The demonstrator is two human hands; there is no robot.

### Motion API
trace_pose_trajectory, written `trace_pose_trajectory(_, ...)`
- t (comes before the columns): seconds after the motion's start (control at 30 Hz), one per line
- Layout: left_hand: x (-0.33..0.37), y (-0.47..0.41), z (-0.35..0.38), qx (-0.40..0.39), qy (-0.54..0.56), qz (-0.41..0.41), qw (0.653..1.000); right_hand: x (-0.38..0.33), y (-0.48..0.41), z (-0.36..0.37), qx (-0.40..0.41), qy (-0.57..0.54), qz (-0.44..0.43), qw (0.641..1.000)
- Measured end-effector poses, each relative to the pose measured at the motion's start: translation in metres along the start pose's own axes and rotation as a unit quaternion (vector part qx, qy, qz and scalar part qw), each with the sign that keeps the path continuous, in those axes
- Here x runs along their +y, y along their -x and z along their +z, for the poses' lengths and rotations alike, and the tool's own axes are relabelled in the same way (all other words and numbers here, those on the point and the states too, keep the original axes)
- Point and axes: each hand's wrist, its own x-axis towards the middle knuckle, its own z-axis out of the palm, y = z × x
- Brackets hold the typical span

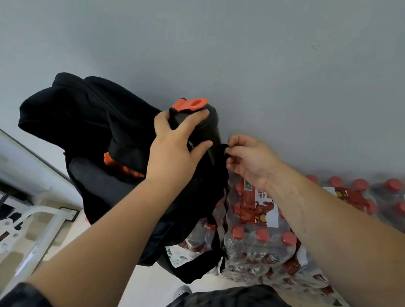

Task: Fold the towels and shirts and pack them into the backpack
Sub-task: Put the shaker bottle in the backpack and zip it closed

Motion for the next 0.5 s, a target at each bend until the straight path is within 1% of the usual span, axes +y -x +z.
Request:
trace_pose_trajectory(0.13, -0.012, -0.017, -0.011, -0.098, 0.016, 0.086, 0.991, -0.006, -0.001, -0.001, -0.011, 0.006, -0.001, 1.000)
trace_pose_trajectory(0.23, -0.022, -0.032, -0.018, -0.149, 0.015, 0.120, 0.981, -0.007, -0.001, -0.002, -0.012, 0.009, -0.004, 1.000)
trace_pose_trajectory(0.37, -0.033, -0.031, -0.020, -0.180, 0.028, 0.139, 0.973, -0.006, -0.001, -0.001, -0.004, 0.003, -0.013, 1.000)
trace_pose_trajectory(0.5, -0.037, -0.020, -0.021, -0.176, -0.006, 0.123, 0.977, -0.004, -0.003, 0.000, 0.009, -0.001, -0.015, 1.000)
